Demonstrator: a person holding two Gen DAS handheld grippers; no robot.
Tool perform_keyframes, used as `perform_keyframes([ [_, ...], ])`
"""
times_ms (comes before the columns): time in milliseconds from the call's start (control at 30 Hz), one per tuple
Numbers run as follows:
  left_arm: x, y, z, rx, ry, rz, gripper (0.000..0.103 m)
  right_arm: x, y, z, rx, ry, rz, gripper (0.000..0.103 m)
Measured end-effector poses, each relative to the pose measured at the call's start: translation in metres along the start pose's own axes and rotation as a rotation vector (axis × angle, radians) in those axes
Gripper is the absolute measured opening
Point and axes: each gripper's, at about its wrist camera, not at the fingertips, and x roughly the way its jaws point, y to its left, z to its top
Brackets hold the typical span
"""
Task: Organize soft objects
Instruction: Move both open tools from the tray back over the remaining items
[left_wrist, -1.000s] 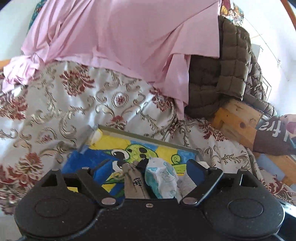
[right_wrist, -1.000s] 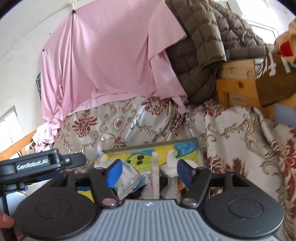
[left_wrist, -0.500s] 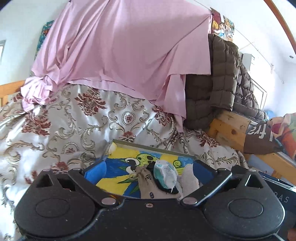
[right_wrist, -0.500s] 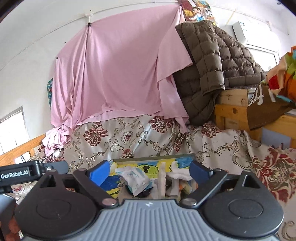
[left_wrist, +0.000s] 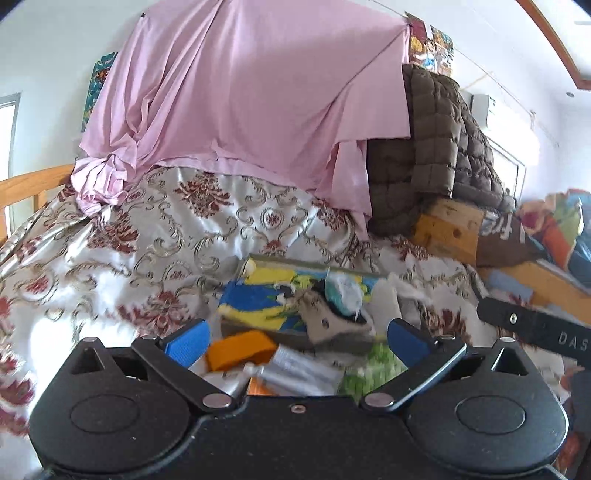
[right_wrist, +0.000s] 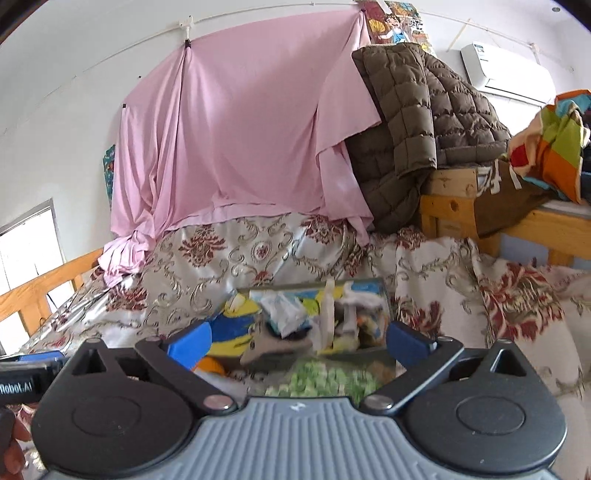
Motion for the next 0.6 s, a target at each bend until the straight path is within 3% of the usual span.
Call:
perform_keyframes([
  [233,-0.032,0.007,-0.032,0.044,0.038,0.008,0.102,-0.027,0.012,-0.027,-0.014,0.056,-0.003,0.103],
  [600,-0.048,0.016,-0.069,0.065,0.131,0.016,0.102,-0.047,0.027,-0.059,-0.031,0.181,-0.039,0.103],
])
